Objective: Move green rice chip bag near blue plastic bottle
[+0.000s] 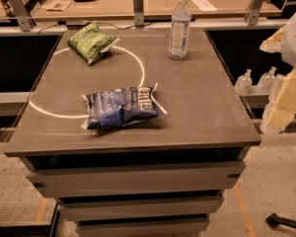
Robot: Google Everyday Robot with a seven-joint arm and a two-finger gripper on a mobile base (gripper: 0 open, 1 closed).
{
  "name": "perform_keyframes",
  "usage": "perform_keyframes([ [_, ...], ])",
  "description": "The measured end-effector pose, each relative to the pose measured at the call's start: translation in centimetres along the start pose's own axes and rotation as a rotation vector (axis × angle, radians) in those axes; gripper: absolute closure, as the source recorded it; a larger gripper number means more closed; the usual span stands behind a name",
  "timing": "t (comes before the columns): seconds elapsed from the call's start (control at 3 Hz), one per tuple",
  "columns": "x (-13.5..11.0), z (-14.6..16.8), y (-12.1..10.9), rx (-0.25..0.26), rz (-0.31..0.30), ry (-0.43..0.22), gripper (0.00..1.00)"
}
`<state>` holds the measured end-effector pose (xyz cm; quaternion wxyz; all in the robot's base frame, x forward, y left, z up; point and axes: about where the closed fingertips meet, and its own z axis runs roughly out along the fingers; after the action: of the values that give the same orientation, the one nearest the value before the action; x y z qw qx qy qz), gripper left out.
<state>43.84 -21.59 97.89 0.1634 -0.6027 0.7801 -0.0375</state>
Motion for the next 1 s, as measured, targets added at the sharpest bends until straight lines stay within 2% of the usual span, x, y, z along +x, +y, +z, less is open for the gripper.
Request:
perform_keyframes([
  [0.33,-0.1,-0.1,-0.1,0.004,0.002,-0.003,0.00],
  [0.67,-1.2,-0.5,-1.0,0.035,0.056,-0.019,0.00],
  [1.0,-2.4,-1.7,-2.3,0.074,0.140,-0.041,0.00],
])
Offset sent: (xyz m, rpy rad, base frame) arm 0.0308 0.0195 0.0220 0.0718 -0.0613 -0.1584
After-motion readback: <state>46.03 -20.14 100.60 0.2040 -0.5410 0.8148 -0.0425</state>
